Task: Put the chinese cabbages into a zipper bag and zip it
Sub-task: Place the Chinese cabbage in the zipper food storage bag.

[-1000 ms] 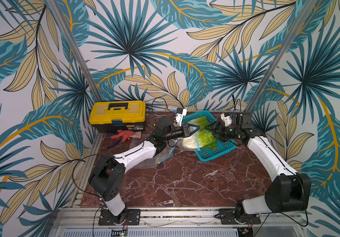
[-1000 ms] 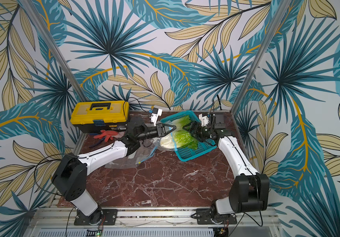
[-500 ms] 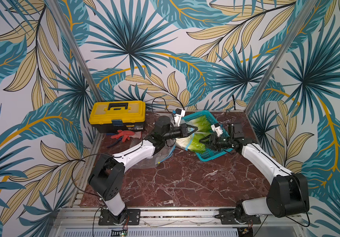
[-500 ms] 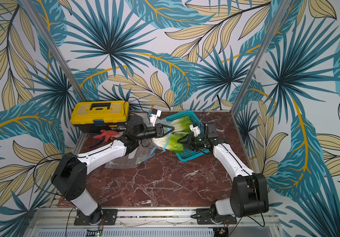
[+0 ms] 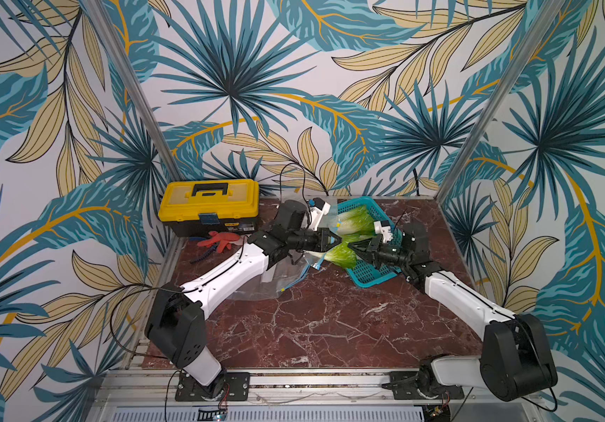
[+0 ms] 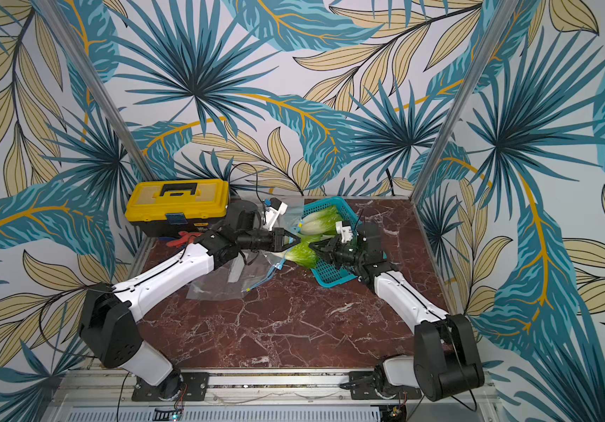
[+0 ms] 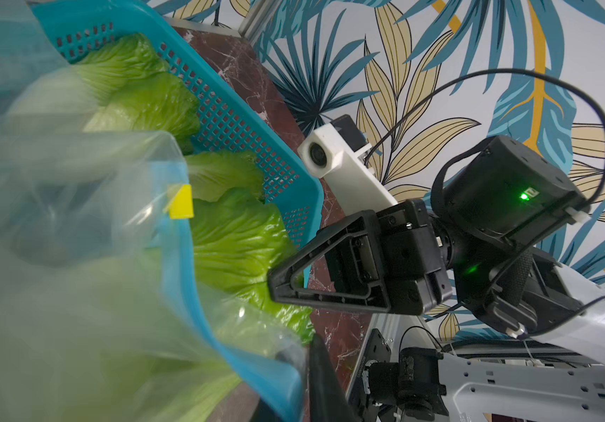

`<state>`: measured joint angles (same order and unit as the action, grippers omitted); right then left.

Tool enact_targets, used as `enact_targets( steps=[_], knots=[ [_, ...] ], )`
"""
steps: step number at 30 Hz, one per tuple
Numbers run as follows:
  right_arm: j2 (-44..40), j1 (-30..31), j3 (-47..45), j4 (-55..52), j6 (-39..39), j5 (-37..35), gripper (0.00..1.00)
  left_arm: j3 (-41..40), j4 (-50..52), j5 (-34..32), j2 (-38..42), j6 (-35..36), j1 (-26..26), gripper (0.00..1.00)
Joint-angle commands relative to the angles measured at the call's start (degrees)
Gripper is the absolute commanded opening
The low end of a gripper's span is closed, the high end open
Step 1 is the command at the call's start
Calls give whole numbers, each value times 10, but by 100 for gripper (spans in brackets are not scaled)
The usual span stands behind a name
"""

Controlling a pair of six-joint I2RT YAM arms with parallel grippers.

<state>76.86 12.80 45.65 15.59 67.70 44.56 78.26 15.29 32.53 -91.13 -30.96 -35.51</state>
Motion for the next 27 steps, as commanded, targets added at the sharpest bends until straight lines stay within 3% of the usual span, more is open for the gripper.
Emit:
enact_targets(
  steps=[1, 5, 8, 14, 16, 20, 24, 27],
  knots=[
    [-18, 38, -14, 93, 91, -56, 0, 28, 99, -25, 18, 53, -1, 15],
    [-12, 84, -24, 193, 162, -131, 0, 35, 101, -29, 25, 27, -15, 9],
    [-20, 76, -31, 242, 183, -164, 0, 37, 101, -21, 47, 6, -15, 5],
    [-17, 74, 8, 271, 192, -145, 0, 24, 100, -39, 83, 10, -8, 5],
    [-10, 83, 17, 273, 184, -157, 0, 23, 72, -32, 79, -21, -9, 5],
    [38, 99, 30, 381, 233, -174, 0, 67, 43, 12, 41, -45, -34, 4],
    [5, 77, 20, 382, 228, -205, 0, 28, 41, -36, 78, -19, -33, 4],
    [29, 92, 30, 417, 243, -241, 0, 26, 35, -36, 76, -25, -36, 4]
  ],
)
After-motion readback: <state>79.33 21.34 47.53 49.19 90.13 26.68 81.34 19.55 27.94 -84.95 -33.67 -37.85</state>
